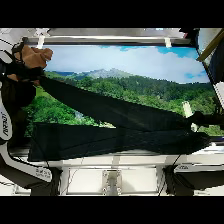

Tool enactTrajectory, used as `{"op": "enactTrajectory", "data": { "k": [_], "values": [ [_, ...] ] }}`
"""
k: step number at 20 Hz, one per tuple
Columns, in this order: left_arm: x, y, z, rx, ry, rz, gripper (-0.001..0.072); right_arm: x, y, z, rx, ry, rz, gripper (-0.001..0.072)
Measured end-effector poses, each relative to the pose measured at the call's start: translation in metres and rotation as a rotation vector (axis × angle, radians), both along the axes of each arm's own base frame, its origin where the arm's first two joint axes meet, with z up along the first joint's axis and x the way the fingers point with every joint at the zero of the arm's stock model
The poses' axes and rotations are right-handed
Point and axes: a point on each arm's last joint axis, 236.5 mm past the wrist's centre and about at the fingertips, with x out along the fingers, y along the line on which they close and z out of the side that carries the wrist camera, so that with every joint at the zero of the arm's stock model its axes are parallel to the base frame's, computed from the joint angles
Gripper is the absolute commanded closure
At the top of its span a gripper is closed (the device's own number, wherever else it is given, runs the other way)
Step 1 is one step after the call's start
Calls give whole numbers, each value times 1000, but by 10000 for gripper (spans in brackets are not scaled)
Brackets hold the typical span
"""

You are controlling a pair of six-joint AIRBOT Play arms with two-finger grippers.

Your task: Fold the clothes and pants, and hang the long-sleeved shirts on hangers.

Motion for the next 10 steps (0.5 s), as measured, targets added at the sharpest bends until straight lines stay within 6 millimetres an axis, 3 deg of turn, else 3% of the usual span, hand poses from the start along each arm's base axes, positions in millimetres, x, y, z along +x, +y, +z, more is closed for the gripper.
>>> {"op": "enactTrajectory", "data": {
  "k": [5, 10],
  "values": [
    [-9, 6, 44, 57, -73, 4, 692, 14, 1, 55, -7, -90, 60, 676],
    [-40, 17, 119, 152, -183, 27, 692, 30, 3, 129, -69, -242, 87, 676]
  ]
}}
